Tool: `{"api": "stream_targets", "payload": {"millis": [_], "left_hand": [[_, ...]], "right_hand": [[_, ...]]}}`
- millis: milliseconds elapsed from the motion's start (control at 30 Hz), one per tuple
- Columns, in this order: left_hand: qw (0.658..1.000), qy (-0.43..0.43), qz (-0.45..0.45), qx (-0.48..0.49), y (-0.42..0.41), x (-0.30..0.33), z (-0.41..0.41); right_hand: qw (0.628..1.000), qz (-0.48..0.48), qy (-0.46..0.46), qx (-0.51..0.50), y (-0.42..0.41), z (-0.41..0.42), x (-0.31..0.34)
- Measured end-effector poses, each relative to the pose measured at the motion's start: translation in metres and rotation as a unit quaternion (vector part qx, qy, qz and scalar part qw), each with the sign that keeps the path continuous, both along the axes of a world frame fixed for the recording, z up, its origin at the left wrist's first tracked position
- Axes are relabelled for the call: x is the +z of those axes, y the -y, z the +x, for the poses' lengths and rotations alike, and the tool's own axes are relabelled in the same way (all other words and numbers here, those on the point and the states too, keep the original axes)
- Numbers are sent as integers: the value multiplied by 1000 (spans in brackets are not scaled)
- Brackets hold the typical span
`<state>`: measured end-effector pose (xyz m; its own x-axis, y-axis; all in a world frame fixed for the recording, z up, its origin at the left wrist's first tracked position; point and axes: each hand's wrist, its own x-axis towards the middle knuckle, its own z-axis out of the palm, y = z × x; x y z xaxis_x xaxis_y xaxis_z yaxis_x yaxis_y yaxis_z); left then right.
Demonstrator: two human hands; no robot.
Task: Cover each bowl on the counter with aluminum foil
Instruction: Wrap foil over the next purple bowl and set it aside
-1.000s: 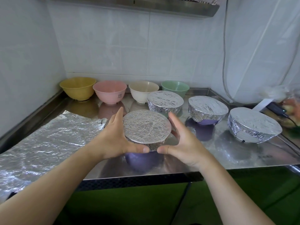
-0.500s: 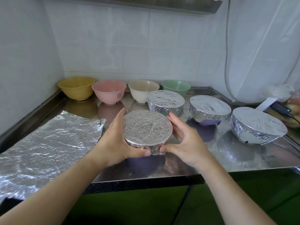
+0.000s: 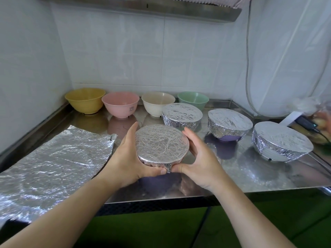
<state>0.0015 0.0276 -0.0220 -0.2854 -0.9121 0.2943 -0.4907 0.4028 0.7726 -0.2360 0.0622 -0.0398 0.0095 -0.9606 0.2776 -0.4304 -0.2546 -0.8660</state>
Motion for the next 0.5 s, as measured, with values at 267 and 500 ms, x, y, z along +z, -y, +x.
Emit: {"api": "stream_targets", "payload": {"millis": [267,500], "left_hand": [[1000,9,3,-4,-1,1,1],[1000,9,0,0,-5,2,0]], "right_hand": [[999,8,-36,6,-4,0,1],[1000,7,-7,-28,-6,11,3]]}}
